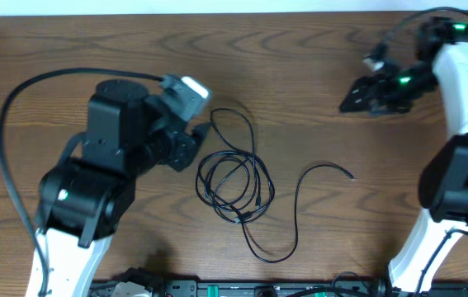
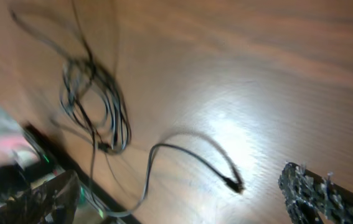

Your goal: Untangle cables

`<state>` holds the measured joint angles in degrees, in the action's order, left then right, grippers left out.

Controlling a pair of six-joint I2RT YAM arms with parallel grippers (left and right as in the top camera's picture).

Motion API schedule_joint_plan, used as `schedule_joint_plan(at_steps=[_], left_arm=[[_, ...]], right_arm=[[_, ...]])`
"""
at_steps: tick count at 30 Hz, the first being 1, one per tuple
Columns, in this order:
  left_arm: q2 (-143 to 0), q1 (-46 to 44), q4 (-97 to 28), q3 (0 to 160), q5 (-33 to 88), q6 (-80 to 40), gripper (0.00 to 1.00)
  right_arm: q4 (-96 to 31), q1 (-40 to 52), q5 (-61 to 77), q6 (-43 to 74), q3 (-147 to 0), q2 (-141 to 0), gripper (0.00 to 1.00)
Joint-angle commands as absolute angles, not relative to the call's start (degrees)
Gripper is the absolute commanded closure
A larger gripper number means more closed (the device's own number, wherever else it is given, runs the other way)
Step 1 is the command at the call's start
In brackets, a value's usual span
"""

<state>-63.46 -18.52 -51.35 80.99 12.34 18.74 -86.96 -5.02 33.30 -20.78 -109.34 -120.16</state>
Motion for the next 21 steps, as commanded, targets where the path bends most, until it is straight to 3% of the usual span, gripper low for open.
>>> schedule_joint_plan(at_steps=[1, 5, 16, 21], left_arm=[[-60.31, -18.28, -51.75, 81.78, -2.26, 13.52, 0.39], [-57.25, -18.28, -52.75, 81.78, -3.18, 11.35, 0.38], [-54.52, -18.28, -60.42, 81.78, -12.93, 8.86, 0.39], [-53.36, -18.28, -60.38, 81.78, -17.85, 8.45, 0.39]], right_arm=[[-88.16, 2.70, 27.29, -23.38, -109.71, -119.15, 0.01], [-87.48, 12.03, 21.91, -19.25, -109.71, -119.15, 0.01], [-74.74, 31.97, 1.06, 10.11, -109.71, -119.15, 0.01], [-70.48, 37.32, -2.42, 10.96, -109.69, -119.17, 0.01]])
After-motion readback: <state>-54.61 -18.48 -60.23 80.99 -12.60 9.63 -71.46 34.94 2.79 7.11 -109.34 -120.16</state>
